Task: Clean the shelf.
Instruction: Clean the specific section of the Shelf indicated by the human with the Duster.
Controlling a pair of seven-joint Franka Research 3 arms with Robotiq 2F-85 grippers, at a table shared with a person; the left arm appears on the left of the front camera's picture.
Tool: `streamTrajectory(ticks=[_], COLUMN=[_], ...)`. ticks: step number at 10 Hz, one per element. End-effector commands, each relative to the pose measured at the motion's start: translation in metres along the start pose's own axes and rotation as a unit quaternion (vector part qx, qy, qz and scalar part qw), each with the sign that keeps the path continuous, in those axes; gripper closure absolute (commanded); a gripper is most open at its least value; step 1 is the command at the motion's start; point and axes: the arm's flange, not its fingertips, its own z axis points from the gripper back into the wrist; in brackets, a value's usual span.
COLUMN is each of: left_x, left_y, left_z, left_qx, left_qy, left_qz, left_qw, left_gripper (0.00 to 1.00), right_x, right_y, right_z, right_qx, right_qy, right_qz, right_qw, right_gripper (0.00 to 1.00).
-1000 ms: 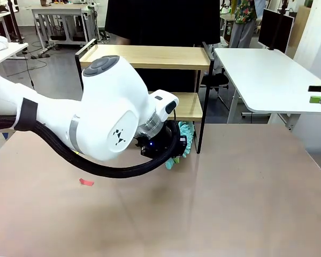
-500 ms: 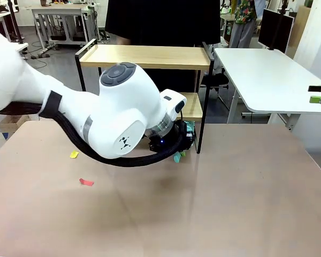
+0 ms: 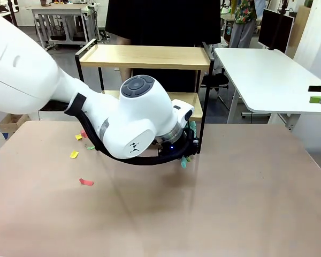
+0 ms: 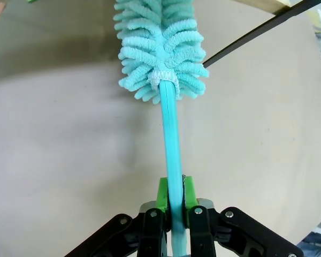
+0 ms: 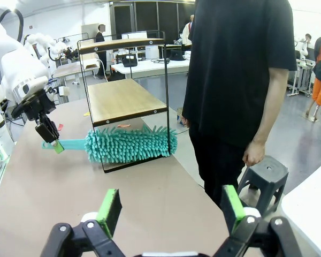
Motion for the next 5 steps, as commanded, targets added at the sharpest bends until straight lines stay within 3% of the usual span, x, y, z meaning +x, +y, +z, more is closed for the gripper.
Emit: streamTrajectory(ticks=[1,2,5], left_x=[-0.001,0.0,0.001], left_y=[-0.018,0.0,0.001], left_z=[-0.008,0.0,-0.01], left_qx=[-0.005,0.0,0.001], left_qy=[0.042,0.0,0.01], left_qz=[-0.005,0.0,0.013], left_qw=[0.999,1.0,1.0], left_gripper=[0.87,0.87,0.87], right_x=[0.003,0.003,0.003], right_y=[0.001,0.001,0.001], right_z=[-0.001,-0.001,-0.001], right_qx=[0.0,0.0,0.0], right_qy=[0.001,0.001,0.001], right_qz=[0.003,0.003,0.003], right_qw=[1.0,1.0,1.0], right_gripper=[0.0,0.0,0.0])
